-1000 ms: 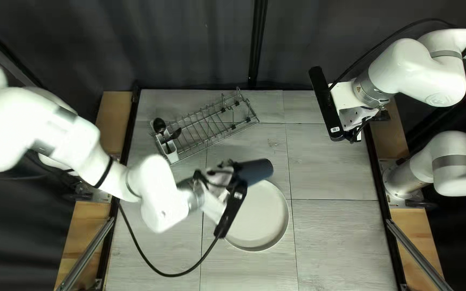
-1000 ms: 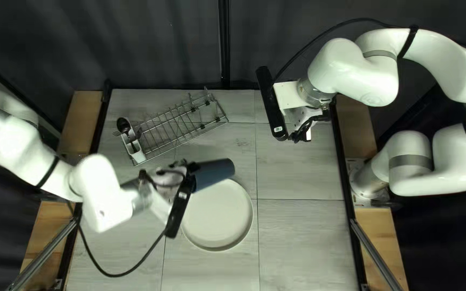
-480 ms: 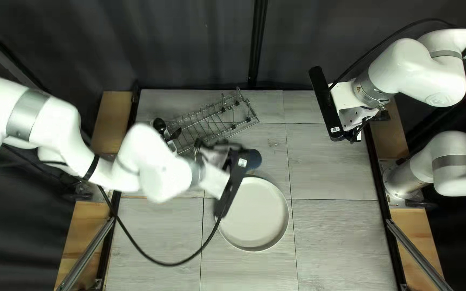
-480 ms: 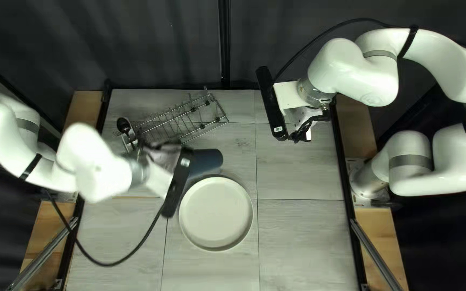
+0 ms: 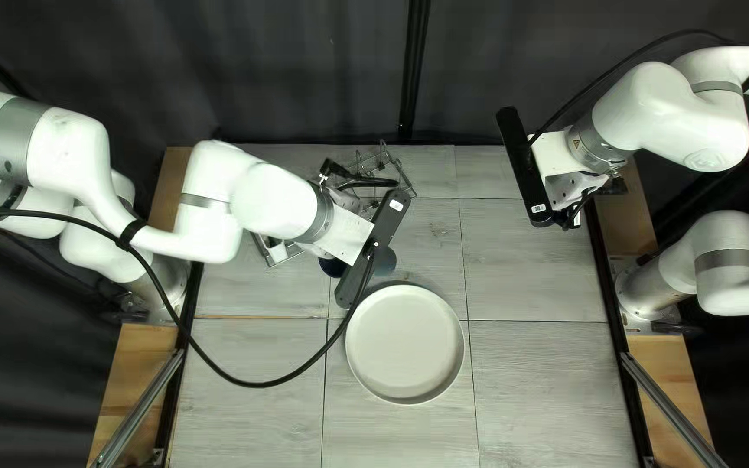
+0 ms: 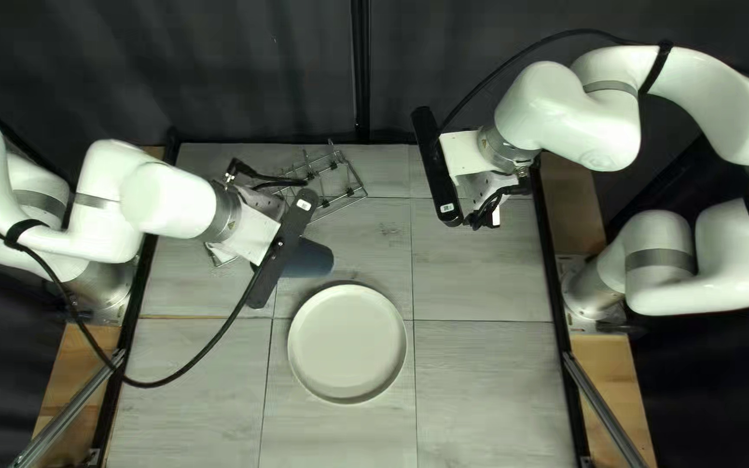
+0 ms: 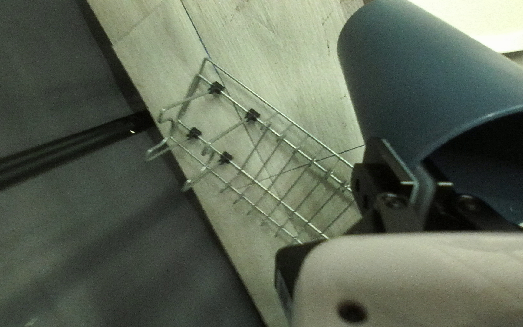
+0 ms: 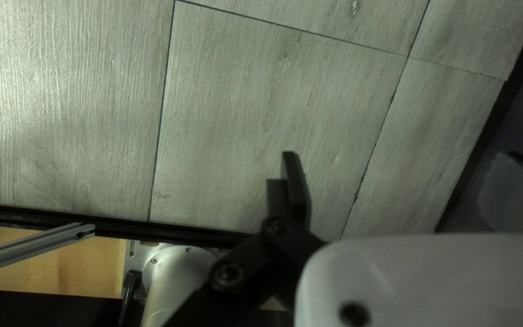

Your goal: Pick up and place plate onto table. Place down one fork to the left of the plate. Place spoon and knife to the right of the plate. Place cup above the knife and spoon

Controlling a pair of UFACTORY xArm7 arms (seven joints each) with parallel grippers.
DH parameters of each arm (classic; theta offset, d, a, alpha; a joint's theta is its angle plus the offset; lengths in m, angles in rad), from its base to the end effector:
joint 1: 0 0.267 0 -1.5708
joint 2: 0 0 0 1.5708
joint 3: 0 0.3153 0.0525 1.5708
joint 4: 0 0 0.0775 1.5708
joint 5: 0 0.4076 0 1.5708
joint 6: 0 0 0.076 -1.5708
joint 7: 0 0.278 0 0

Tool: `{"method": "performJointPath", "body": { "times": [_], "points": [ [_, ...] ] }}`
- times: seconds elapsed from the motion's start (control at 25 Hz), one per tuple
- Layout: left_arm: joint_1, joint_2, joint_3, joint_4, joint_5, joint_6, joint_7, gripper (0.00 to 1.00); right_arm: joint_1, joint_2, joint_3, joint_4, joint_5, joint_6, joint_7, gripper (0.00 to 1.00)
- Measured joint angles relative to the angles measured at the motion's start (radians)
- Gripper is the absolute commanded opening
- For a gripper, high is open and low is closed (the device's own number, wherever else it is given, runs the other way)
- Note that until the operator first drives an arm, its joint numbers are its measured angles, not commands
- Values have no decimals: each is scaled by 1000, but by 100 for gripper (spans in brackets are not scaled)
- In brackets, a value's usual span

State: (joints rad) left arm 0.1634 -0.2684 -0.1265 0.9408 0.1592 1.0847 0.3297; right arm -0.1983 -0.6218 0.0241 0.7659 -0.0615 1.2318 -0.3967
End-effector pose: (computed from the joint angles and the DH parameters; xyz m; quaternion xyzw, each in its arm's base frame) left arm 0.4847 0.0540 0.2494 -0.9785 0.1762 -0.0430 0.0987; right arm 0.3835 -0.0837 0.2936 0.9894 0.1168 0.0641 0.0572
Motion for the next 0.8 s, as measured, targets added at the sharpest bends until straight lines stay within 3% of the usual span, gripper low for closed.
{"method": "performJointPath", "body": {
  "times": [0.32,0.8],
  "points": [
    [14,91,56,22,-106,32,105,0,0,0,0,0,0,0,0,100],
    [23,238,77,42,-145,0,238,0,0,0,0,0,0,0,0,100]
  ]
}}
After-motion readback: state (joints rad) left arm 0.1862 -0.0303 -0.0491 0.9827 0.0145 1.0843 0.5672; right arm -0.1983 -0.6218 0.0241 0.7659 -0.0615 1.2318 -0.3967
